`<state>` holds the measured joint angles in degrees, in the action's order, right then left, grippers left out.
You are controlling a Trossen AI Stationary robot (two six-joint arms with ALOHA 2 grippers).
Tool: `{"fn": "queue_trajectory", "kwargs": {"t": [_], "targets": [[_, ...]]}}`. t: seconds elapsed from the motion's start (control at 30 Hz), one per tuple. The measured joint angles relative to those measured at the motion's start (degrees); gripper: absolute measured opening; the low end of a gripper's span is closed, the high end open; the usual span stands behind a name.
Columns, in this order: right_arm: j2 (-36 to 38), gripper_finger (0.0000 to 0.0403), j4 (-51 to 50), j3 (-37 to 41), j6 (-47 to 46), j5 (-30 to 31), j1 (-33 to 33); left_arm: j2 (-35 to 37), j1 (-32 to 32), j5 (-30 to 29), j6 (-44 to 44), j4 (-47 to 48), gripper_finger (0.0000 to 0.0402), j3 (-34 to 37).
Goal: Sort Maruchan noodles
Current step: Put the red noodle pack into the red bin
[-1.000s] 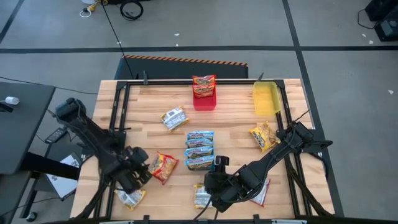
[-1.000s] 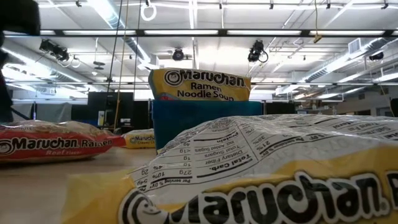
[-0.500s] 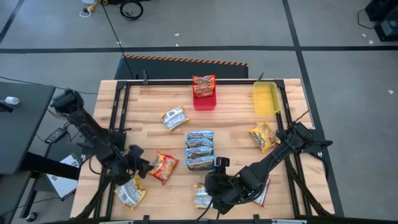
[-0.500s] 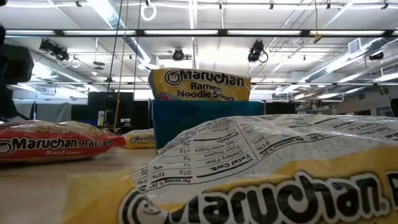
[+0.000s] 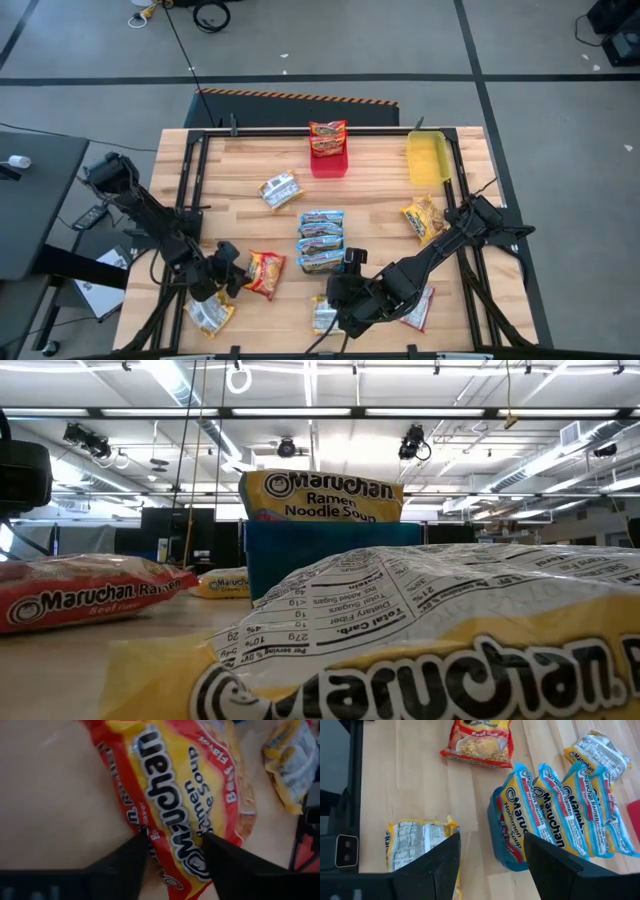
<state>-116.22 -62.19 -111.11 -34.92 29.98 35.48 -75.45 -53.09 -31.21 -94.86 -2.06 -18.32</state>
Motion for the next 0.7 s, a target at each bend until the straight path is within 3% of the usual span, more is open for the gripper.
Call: {"fn": "queue_trajectory", "kwargs": {"t": [0.23,0.33,0.43,0.57,0.7], "targets": [[0.00,0.0223,0.00,0.00,4.12,3.48,-0.70,0.26,0.01,-4.55,11.18,-2.39,0.0022,0.31],[0.32,0.0223,0.22,0.00,5.36,6.92,-0.73,2.67,0.33,-6.88,18.15,-2.58,0.0014,-0.80],[1.76,0.0223,0.99,0.01,5.94,7.92,-1.23,5.93,1.47,-7.41,25.60,3.38,0.0013,-4.79],[3.73,0.0223,3.03,0.00,6.88,3.49,-3.59,9.03,3.33,-9.32,38.61,17.67,0.0011,-15.68],[4.59,0.0223,9.22,0.00,13.98,0.18,-6.31,8.34,3.72,-13.92,53.66,26.83,0.0010,-27.55]]}}
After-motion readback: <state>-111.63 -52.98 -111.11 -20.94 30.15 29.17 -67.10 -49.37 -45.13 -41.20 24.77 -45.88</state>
